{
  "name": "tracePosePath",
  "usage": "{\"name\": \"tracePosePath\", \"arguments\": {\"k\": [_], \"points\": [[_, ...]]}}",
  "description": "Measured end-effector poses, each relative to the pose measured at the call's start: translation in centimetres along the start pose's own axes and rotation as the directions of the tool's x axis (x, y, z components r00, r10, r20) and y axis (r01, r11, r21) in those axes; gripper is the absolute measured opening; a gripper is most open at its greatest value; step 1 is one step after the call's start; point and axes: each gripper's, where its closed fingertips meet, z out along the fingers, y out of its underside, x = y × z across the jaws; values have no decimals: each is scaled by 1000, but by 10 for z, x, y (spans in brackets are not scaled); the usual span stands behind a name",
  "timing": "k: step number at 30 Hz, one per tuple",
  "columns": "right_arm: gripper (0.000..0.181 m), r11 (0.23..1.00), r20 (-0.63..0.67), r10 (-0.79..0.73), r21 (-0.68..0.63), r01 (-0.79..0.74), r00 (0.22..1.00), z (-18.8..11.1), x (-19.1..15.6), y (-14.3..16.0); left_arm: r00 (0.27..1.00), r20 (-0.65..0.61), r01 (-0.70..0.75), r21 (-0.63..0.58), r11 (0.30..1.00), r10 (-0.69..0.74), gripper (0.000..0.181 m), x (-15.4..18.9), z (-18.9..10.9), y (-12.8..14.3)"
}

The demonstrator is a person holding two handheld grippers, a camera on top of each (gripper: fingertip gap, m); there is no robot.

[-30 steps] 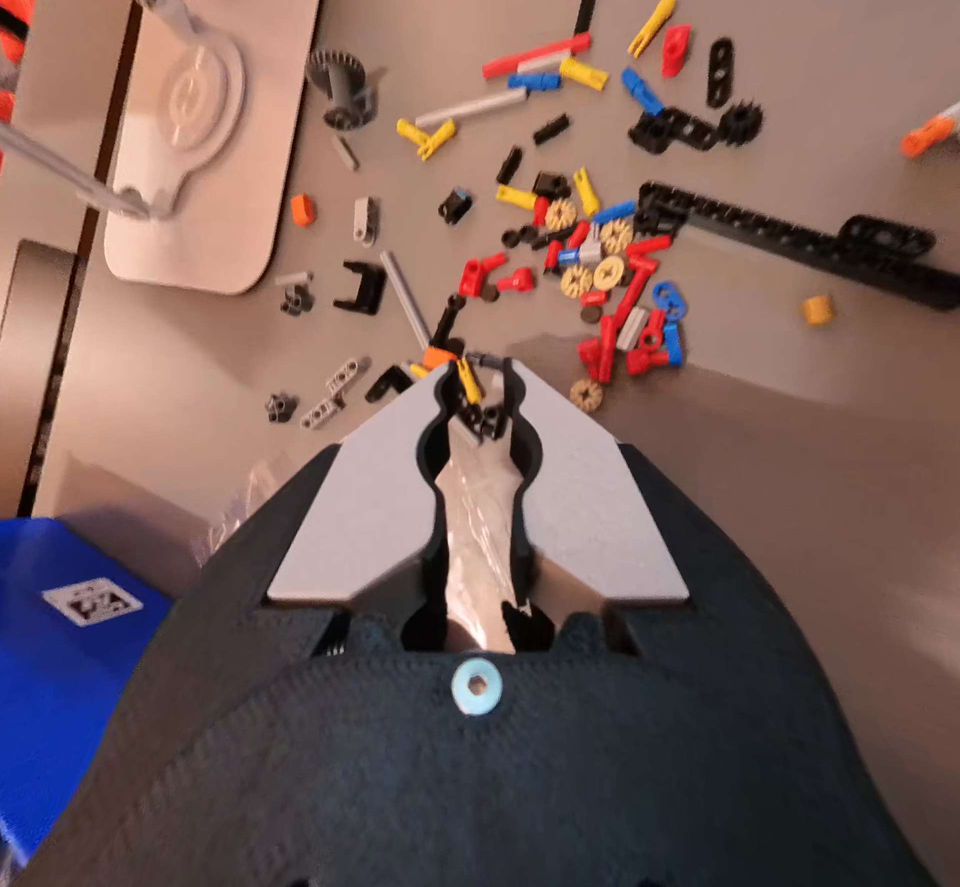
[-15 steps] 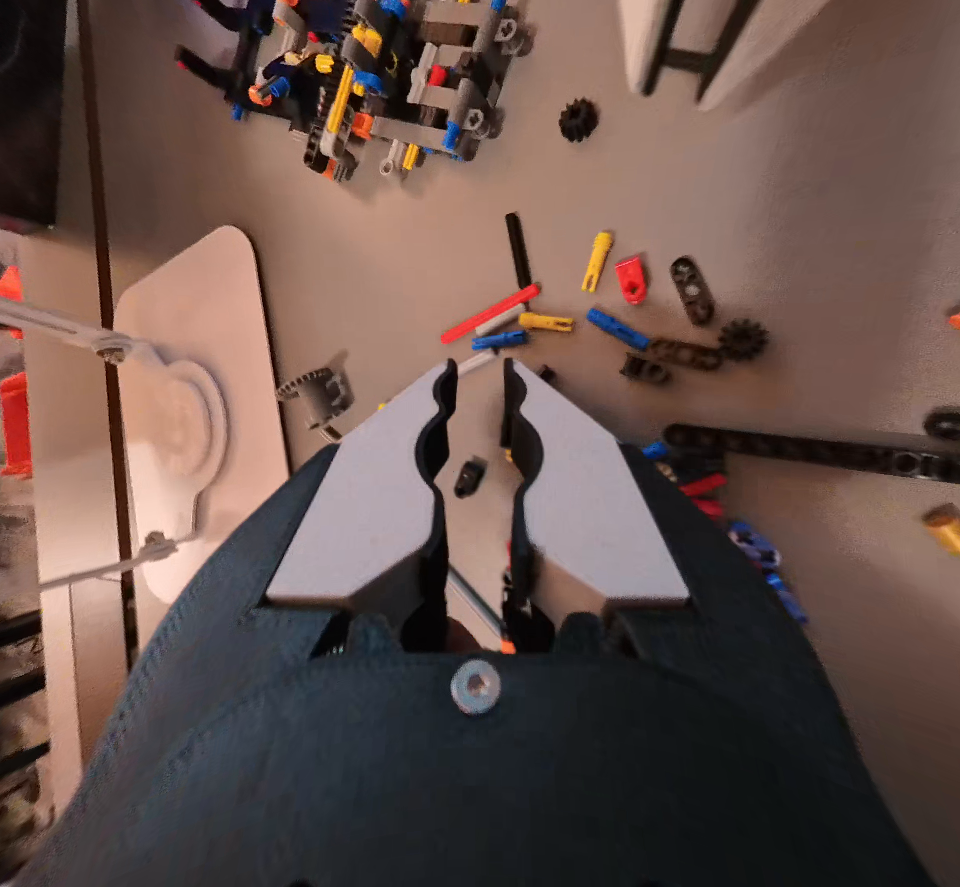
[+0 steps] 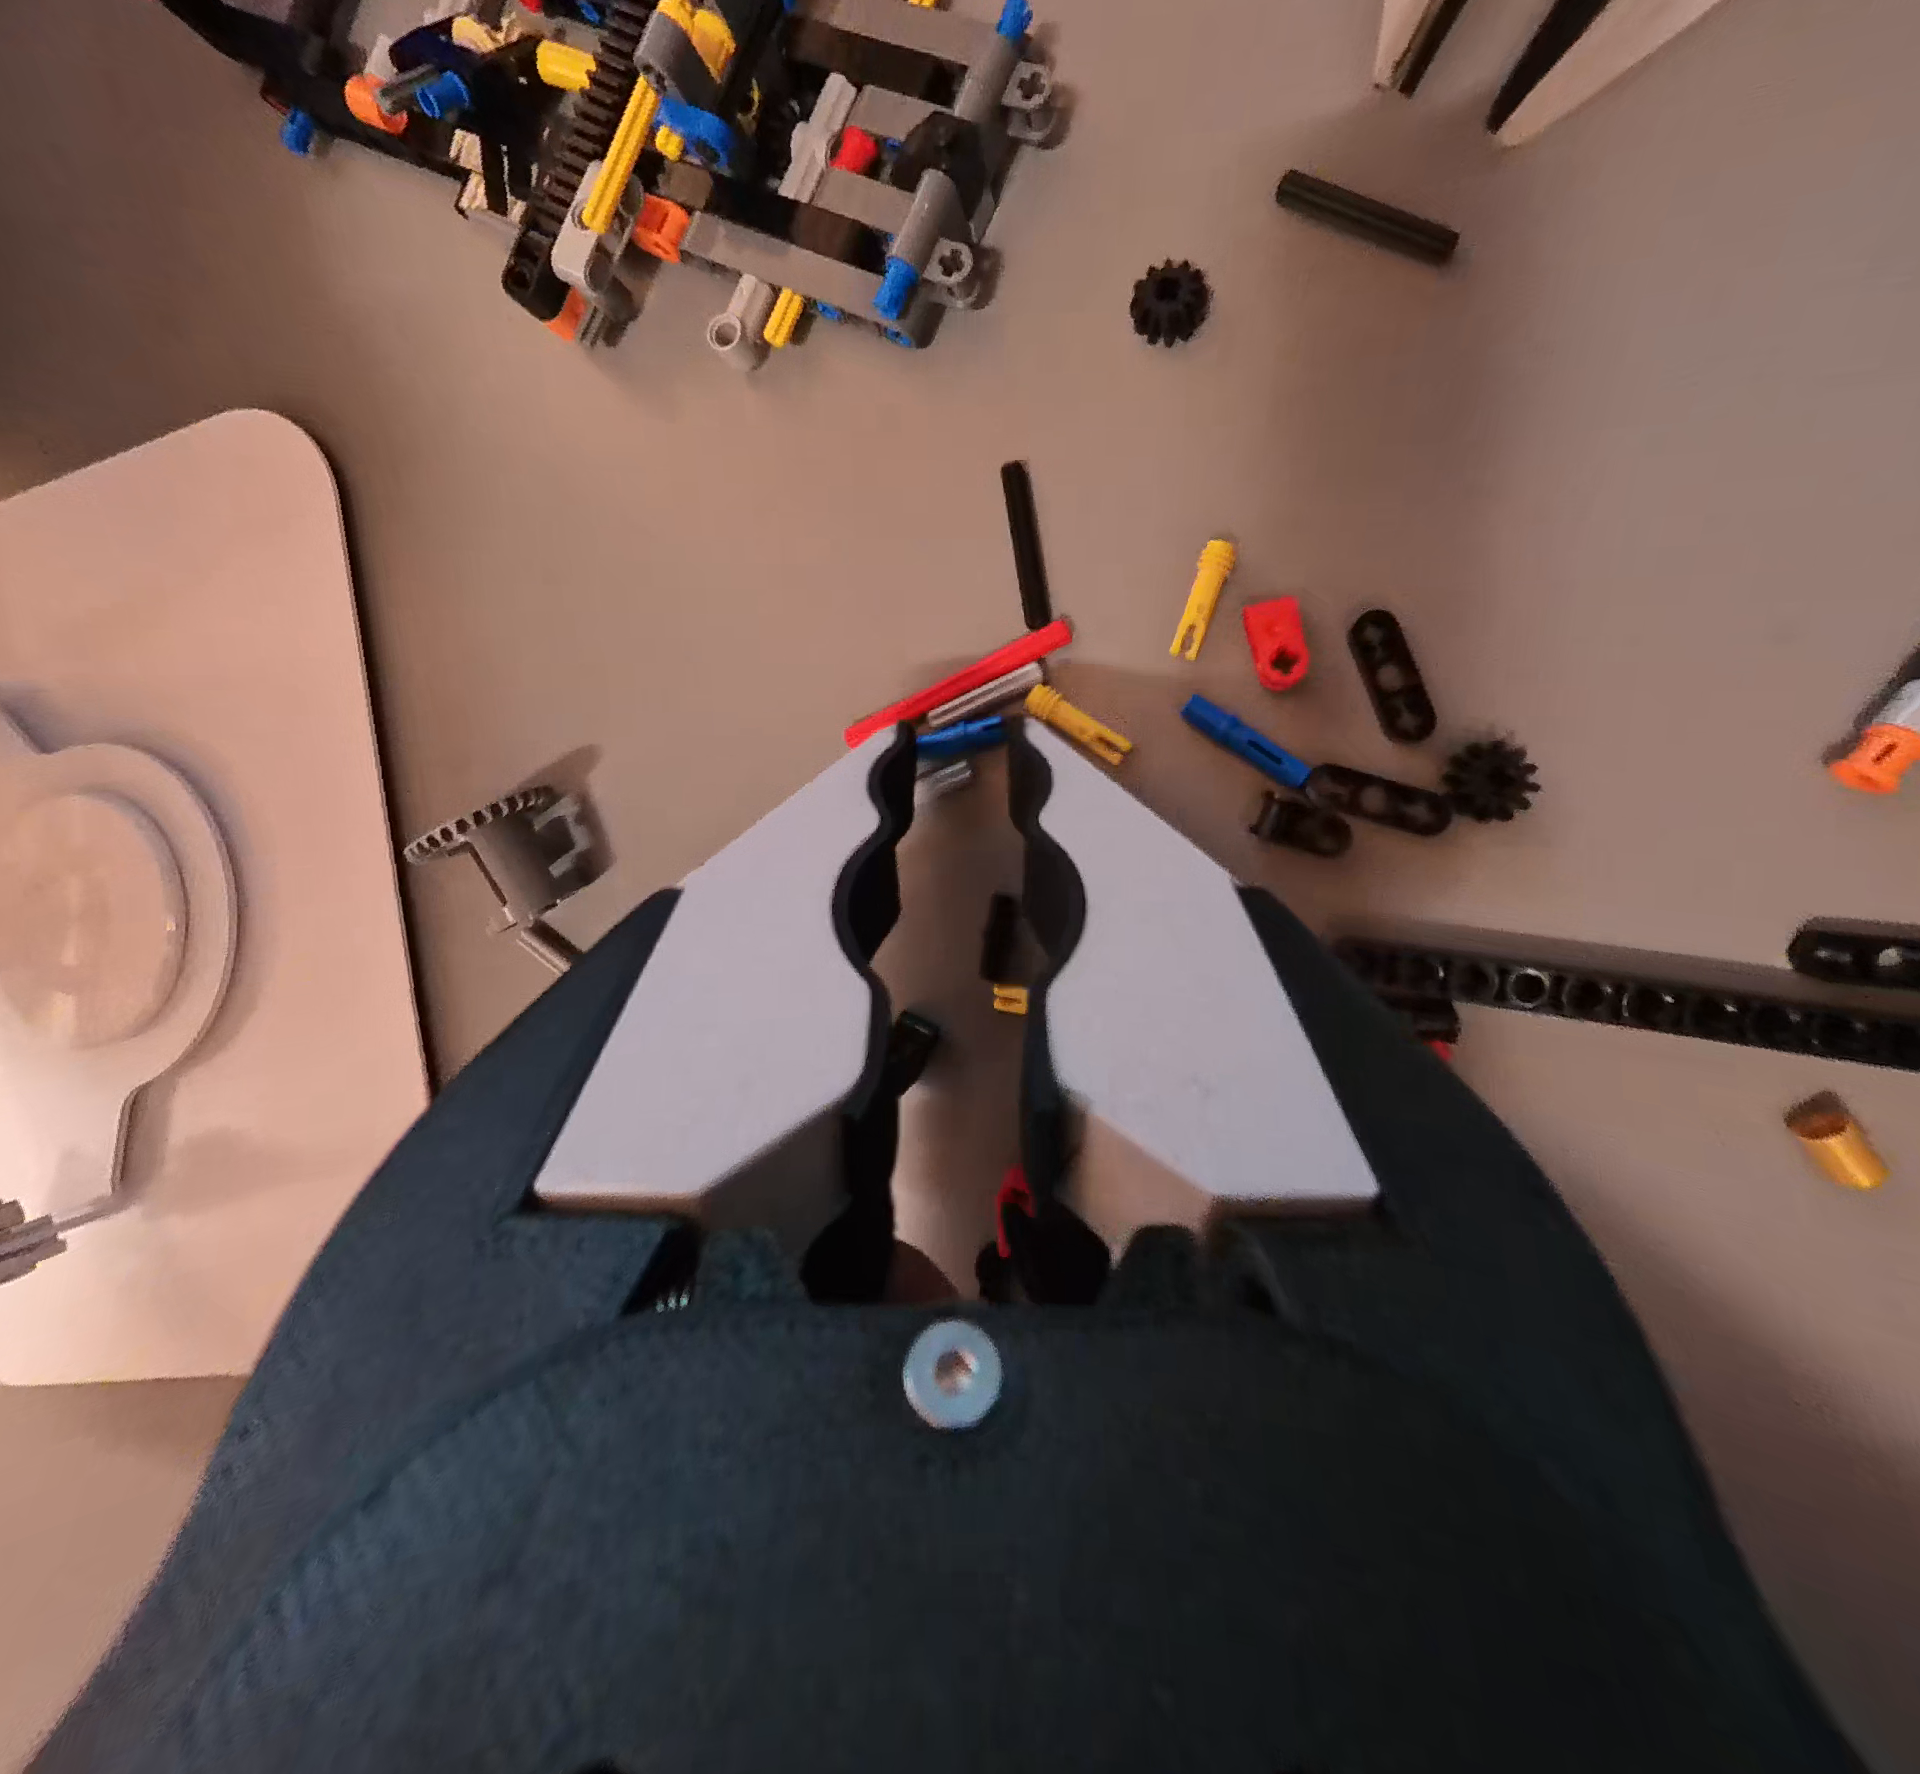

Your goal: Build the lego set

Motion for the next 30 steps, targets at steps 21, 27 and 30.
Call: {"name": "tracePosePath", "arguments": {"k": [21,27,30], "points": [[6,1000,-14,-11,23,11,1000,-12,-1,1,997,47,67,-4,998,-67,29,-10,2,0],[6,1000,-9,-5,24,5,1000,-12,0,4,994,10,113,-4,994,-113,14,-9,5,-1],[6,1000,-9,-2,29,2,1000,-12,1,4,993,5,120,-9,993,-120,7,-8,6,-2]]}}
